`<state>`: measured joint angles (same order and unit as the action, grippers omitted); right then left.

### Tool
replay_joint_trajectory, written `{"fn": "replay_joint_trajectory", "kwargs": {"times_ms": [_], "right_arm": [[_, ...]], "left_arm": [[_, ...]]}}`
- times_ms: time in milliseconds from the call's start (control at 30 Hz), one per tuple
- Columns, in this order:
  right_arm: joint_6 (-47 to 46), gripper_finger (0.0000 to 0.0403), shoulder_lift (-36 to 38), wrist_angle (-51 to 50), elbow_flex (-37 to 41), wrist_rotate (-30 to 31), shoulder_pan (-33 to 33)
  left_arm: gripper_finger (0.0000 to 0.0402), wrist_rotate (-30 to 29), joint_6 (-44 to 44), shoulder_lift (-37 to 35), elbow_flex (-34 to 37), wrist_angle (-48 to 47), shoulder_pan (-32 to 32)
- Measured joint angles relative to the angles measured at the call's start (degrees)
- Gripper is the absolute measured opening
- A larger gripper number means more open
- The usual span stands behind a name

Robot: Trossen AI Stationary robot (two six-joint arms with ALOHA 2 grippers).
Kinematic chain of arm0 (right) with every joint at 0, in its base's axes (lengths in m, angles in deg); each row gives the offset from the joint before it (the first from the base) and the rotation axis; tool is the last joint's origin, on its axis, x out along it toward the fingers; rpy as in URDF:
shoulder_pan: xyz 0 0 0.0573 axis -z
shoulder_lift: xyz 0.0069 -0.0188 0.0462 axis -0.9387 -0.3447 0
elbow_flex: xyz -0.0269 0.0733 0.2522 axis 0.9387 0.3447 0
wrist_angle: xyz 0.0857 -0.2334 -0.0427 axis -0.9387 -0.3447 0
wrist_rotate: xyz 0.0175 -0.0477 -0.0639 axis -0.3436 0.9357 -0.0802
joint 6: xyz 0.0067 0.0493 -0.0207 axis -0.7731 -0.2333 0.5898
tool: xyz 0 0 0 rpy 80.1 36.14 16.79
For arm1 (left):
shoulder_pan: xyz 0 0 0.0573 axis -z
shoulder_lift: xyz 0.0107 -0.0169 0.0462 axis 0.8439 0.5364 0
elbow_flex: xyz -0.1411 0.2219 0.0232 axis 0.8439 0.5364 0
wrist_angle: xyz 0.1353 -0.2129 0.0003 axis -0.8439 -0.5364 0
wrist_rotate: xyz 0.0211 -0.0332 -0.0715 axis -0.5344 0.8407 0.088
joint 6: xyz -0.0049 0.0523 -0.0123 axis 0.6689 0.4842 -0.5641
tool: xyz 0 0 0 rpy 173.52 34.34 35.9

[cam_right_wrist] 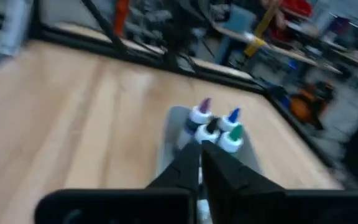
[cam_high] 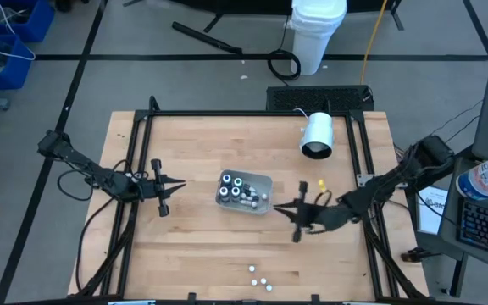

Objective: Pick & Place food coloring
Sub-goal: Put the red food coloring bottle into the gray bin

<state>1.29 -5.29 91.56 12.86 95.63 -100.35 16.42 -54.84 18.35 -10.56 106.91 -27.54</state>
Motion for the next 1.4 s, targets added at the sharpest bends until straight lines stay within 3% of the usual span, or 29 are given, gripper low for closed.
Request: {"fn": "replay_joint_trajectory", "kwargs": {"times_ms": [133,267,333,600,967,1400], "right_arm": [[-4.0,0.0007,3.6,16.9,12.0,-1.9,0.1],[-6.7,0.0001,5.6,17.6,16.5,1.6,0.6],[-6.6,0.0002,6.2,17.8,16.9,0.6,0.4],[-1.1,0.0001,6.7,18.8,19.4,-14.9,0.3],[1.2,0.0001,6.7,31.5,25.2,-15.0,0.5],[-1.6,0.0000,6.7,33.2,25.2,-15.0,0.5]], "left_arm": [[0.0042,0.0,0.0,0.0,0.0,-0.1,0.0],[0.0042,0.0,2.7,0.0,0.0,-0.1,0.0],[0.0042,0.0,4.2,0.0,0.0,0.0,0.0],[0.0042,3.5,3.7,0.2,0.0,2.1,0.0],[0.0042,3.1,4.7,0.2,0.0,5.0,0.0],[0.0042,3.1,3.8,0.2,0.0,5.7,0.0]]}}
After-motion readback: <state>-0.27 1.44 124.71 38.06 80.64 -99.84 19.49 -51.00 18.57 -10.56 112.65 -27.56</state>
